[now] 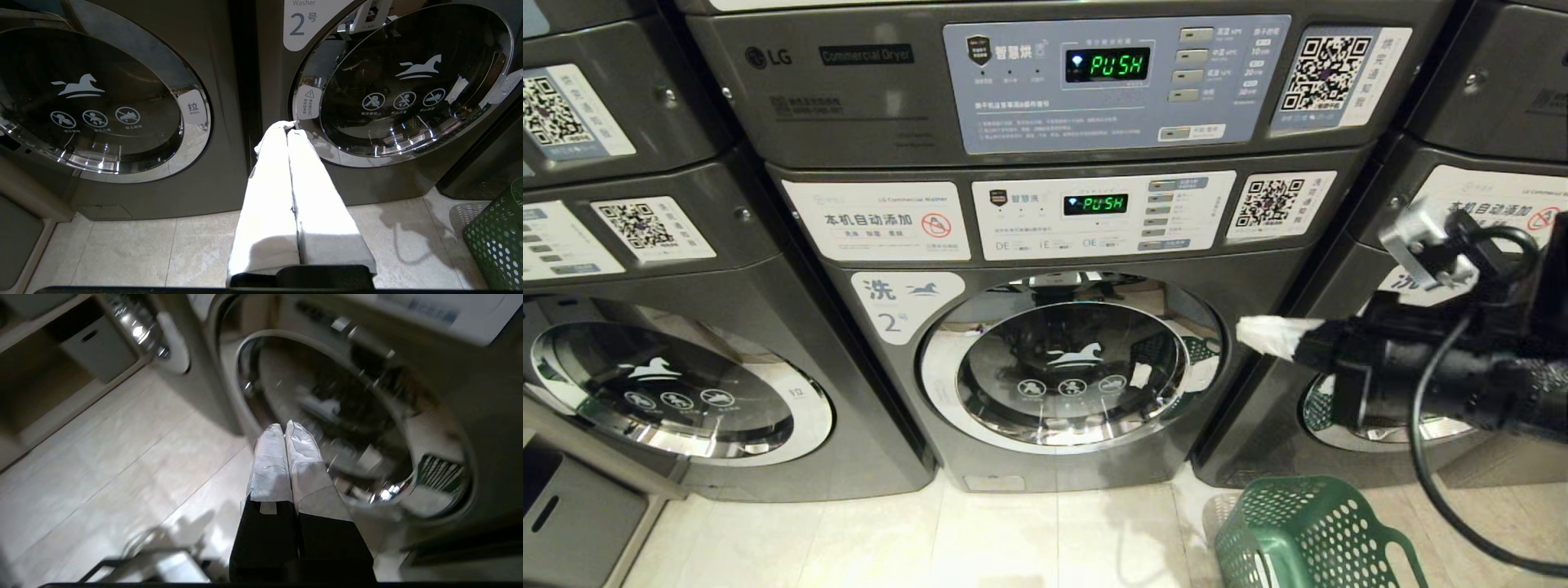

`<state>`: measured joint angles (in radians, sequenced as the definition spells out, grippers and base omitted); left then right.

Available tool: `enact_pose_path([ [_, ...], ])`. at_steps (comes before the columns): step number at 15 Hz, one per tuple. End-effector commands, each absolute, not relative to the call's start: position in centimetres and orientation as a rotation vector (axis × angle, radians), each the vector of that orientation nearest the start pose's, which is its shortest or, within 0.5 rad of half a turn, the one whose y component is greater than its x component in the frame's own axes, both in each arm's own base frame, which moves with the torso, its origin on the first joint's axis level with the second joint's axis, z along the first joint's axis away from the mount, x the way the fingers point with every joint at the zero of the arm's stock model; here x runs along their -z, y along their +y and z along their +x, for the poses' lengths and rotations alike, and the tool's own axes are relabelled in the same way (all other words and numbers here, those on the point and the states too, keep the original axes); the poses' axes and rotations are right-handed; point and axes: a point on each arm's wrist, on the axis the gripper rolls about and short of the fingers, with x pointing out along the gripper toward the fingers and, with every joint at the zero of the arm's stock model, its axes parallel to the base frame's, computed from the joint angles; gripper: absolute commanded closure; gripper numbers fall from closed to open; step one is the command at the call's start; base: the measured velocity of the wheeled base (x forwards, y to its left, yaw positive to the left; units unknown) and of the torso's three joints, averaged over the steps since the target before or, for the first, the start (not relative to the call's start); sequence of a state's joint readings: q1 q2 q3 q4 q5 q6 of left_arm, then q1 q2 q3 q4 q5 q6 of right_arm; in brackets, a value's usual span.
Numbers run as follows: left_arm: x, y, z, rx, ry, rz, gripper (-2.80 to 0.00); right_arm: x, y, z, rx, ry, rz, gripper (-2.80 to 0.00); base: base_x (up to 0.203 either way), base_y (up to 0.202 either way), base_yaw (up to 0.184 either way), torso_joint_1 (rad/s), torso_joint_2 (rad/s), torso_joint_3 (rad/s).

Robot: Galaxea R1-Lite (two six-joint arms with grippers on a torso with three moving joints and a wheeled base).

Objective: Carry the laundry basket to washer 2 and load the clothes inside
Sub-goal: Press the washing machine switch

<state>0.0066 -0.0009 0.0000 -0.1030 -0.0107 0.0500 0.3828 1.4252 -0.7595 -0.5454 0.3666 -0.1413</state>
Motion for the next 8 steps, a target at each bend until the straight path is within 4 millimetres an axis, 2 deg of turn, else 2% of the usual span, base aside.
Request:
enact_pose_path([
  [1, -7.5, 0.0, -2.0, 0.002, -0.064, 0.051, 0.00, -23.3, 11.7, 26.6, -0.709, 0.015, -0.139, 0.00, 0.000, 0.000, 0.000, 0.000, 0.00, 0.000],
  [4, -7.5, 0.0, -2.0, 0.001, -0.064, 0.051, 0.00, -23.4, 13.0, 30.5, -0.601, -0.064, -0.141, 0.00, 0.000, 0.000, 0.000, 0.000, 0.00, 0.000],
  [8, -7.5, 0.0, -2.0, 0.003, -0.064, 0.051, 0.00, -23.2, 14.1, 33.1, -0.572, -0.117, -0.138, 0.00, 0.000, 0.000, 0.000, 0.000, 0.00, 0.000],
])
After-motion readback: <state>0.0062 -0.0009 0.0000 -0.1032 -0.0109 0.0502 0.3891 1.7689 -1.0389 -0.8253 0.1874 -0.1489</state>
